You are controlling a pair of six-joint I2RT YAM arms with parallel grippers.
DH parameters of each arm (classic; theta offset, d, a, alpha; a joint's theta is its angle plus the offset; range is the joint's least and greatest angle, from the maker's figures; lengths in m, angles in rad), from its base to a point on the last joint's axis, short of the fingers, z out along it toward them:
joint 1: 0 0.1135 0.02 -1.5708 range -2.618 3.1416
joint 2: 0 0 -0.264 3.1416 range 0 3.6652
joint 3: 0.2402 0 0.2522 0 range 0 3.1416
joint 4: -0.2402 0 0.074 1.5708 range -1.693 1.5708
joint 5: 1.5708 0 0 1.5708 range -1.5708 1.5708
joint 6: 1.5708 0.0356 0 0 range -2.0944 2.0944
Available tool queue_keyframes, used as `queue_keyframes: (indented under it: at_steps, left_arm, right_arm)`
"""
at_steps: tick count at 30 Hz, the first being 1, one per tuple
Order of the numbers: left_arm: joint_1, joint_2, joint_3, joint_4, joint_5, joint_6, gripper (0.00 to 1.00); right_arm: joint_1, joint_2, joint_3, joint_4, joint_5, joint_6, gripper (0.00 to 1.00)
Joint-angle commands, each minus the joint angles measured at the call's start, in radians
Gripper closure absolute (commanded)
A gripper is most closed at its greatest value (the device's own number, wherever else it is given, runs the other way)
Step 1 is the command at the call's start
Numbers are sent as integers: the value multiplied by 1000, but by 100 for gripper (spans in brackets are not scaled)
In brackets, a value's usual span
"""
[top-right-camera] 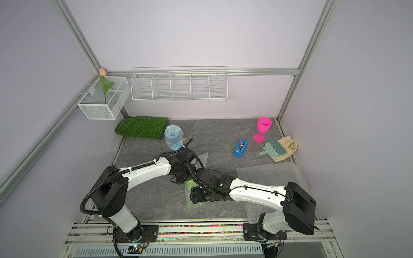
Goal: Wrap wine glasses in bubble wrap
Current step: Adjust the bubble wrap at the center of the board.
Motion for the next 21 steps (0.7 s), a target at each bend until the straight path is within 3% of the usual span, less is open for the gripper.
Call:
queue_keyframes:
  at_steps: [1,8,10,14,17,21]
  left_arm:
    - [-1,-8,-35,9,-30,-51,60]
    - [-1,-31,-47,13,-41,-56,54]
    - [-1,-44,-44,6,-55,-55,48]
    - [-1,-89,-36,10,-95,-44,25]
    - [6,-107,-9,-35,-140,-27,2]
    - [23,-89,59,-138,-211,13,1]
  right_arm:
    - [8,27,21,-40,75,-11,42]
    - [11,56,50,-87,124,-38,68]
    - [10,49,50,-103,134,-49,77]
    - [4,26,47,-141,154,-95,91]
    - [-2,17,45,-161,140,-167,93]
    - [-20,6,41,-185,91,-313,93]
